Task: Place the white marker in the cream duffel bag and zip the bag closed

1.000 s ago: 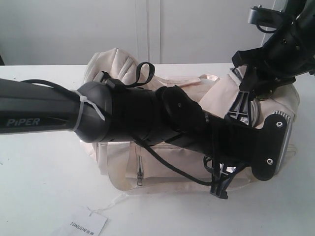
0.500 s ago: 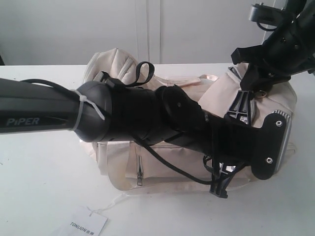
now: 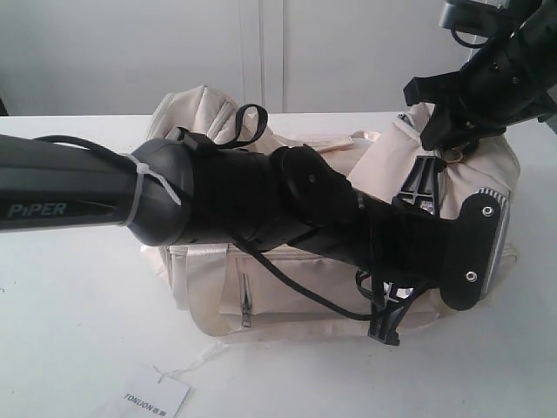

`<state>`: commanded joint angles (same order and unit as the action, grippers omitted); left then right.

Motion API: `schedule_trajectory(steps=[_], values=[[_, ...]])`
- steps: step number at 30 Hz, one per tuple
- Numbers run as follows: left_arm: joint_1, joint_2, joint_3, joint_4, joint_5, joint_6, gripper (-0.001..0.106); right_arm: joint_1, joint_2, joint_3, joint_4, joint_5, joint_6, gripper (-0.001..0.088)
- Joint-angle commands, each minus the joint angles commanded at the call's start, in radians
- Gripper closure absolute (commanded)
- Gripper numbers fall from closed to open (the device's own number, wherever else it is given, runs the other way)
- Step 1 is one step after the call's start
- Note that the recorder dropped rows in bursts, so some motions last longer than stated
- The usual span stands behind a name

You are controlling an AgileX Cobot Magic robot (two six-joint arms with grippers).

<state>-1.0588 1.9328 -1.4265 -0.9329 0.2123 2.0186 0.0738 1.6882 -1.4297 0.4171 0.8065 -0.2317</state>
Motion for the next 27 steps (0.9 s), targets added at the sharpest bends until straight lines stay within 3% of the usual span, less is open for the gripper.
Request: schedule_trajectory(steps=[12, 21, 23, 27], values=[[0.000, 0.000, 0.000, 0.000, 0.149, 0.030, 0.105, 0.000, 0.040, 0.000, 0.057, -0.107, -0.033, 0.0868], [0.000, 0.000, 0.000, 0.007, 0.116, 0.018, 0.105, 0.000, 0.044, 0.000, 0.068, -0.154, -0.033, 0.0867], [0.000, 0.000, 0.000, -0.008, 0.090, 0.018, 0.105, 0.000, 0.043, 0.000, 0.068, -0.138, -0.033, 0.0821], [0.000, 0.000, 0.000, -0.010, 0.071, 0.018, 0.105, 0.000, 0.039, 0.000, 0.068, -0.110, -0.033, 0.0601]])
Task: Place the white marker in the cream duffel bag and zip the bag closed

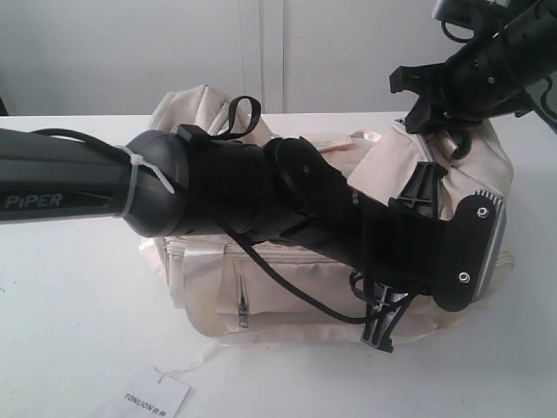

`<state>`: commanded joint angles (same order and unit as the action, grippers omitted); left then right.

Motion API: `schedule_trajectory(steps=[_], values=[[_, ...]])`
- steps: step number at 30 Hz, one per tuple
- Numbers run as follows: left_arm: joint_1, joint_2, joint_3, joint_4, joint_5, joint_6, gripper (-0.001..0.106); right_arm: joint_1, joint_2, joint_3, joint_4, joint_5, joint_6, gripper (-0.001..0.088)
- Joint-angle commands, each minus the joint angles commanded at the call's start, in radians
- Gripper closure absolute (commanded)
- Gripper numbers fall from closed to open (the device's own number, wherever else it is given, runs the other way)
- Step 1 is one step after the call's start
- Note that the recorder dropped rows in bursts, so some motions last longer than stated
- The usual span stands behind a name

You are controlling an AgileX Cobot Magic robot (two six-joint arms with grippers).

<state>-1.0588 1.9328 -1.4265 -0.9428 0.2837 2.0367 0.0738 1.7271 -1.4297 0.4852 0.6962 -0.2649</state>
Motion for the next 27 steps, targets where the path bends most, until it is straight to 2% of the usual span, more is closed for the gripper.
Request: schedule_trajectory(steps=[4, 10, 16, 19, 21, 27], values=[[0.000, 0.000, 0.000, 0.000, 0.000, 0.000, 0.105, 0.000, -0.009, 0.000, 0.000, 0.022, 0.000, 0.0486], [0.000, 0.000, 0.000, 0.000, -0.006, 0.000, 0.105, -0.007, -0.063, 0.000, -0.014, 0.095, 0.006, 0.0481], [0.000, 0.000, 0.000, -0.082, -0.147, -0.026, 0.105, -0.007, -0.127, 0.000, -0.015, 0.146, 0.006, 0.0481], [0.000, 0.000, 0.000, -0.081, -0.176, -0.026, 0.104, -0.007, -0.149, 0.000, -0.015, 0.157, 0.006, 0.0481], [0.000, 0.000, 0.000, -0.081, -0.182, -0.026, 0.099, -0.007, -0.162, 0.000, -0.015, 0.165, 0.006, 0.0481], [0.000, 0.000, 0.000, -0.081, -0.193, -0.026, 0.068, -0.007, -0.181, 0.000, -0.015, 0.188, 0.006, 0.0481]])
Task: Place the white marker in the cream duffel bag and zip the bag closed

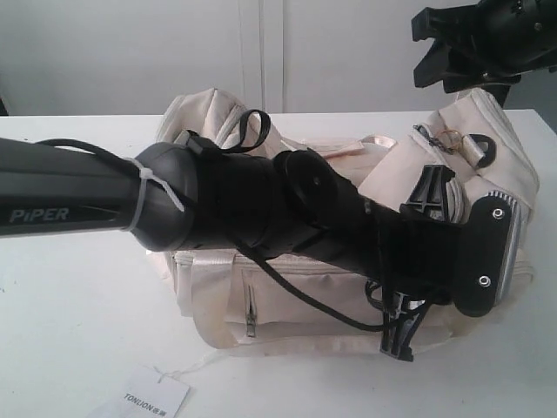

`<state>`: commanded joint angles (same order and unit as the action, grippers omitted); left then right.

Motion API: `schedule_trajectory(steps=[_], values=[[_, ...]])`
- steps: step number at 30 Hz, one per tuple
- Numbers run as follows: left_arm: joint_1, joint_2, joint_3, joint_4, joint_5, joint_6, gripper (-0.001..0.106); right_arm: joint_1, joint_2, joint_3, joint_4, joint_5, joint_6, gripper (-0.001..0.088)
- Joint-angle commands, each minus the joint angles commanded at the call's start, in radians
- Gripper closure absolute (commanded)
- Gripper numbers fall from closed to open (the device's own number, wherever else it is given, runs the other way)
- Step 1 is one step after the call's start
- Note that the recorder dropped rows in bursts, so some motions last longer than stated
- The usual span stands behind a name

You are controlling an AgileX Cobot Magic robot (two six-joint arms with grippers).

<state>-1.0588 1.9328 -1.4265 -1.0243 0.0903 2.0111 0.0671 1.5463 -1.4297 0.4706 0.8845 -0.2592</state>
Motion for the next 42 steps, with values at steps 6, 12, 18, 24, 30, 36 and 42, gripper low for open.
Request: schedule_trajectory(steps=[6, 12, 18, 24, 30, 36, 42], values=[[0.000, -0.026, 0.000, 0.000, 0.000, -0.062, 0.044, 0.000, -0.010, 0.000, 0.000, 0.040, 0.000, 0.0481], [0.000, -0.109, 0.000, 0.000, 0.042, -0.219, 0.036, 0.000, -0.045, 0.000, 0.000, 0.046, 0.007, 0.0481], [0.017, -0.206, 0.000, 0.016, 0.139, -0.422, 0.042, 0.000, -0.080, 0.002, -0.041, 0.088, 0.037, 0.0481], [0.114, -0.277, 0.000, 0.115, 0.237, -0.704, 0.063, -0.031, -0.118, 0.037, -0.067, 0.100, 0.050, 0.0547], [0.255, -0.311, 0.000, 0.231, 0.391, -0.979, 0.099, -0.058, -0.143, 0.098, -0.071, 0.120, 0.035, 0.0762], [0.404, -0.356, 0.000, 0.414, 0.539, -1.272, 0.105, -0.058, -0.194, 0.150, -0.073, 0.124, 0.035, 0.0868], [0.530, -0.410, 0.000, 0.634, 0.654, -1.593, 0.105, -0.058, -0.247, 0.206, -0.090, 0.144, 0.094, 0.0868]])
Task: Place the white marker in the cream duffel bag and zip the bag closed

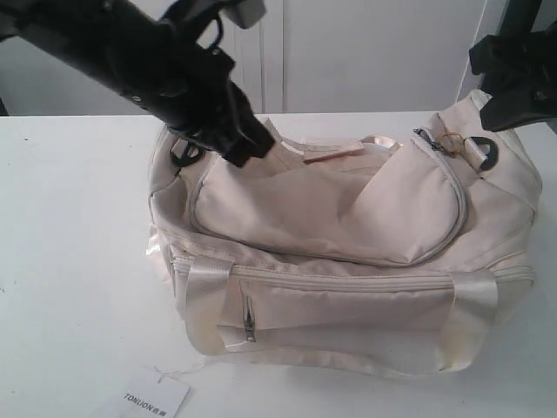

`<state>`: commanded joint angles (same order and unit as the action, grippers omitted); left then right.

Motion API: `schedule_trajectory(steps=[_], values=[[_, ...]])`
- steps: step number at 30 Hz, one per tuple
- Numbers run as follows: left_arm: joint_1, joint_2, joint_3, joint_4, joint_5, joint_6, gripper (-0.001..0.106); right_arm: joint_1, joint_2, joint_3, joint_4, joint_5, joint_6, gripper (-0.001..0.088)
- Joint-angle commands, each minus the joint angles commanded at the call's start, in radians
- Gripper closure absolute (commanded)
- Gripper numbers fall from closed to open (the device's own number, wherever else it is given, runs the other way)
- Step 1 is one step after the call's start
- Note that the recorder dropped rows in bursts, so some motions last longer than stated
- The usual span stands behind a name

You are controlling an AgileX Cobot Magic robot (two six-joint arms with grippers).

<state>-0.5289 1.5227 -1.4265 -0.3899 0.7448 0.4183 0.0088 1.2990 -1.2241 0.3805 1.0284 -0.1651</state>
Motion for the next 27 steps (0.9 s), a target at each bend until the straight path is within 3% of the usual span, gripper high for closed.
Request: schedule_trajectory(steps=[7, 12, 18, 27], values=[[0.140, -0.077, 0.032, 0.069, 0.133, -0.206, 0.105, -0.012, -0.098, 0.103, -0.154, 0.008, 0.019, 0.0868], [0.222, -0.188, 0.165, 0.169, 0.139, -0.328, 0.105, -0.053, -0.184, 0.205, -0.217, -0.026, 0.043, 0.0868], [0.239, -0.333, 0.301, 0.322, 0.131, -0.458, 0.105, -0.056, -0.310, 0.299, -0.237, -0.085, 0.041, 0.0868], [0.239, -0.556, 0.469, 0.399, -0.004, -0.546, 0.105, -0.056, -0.507, 0.429, -0.277, -0.171, 0.039, 0.0868]])
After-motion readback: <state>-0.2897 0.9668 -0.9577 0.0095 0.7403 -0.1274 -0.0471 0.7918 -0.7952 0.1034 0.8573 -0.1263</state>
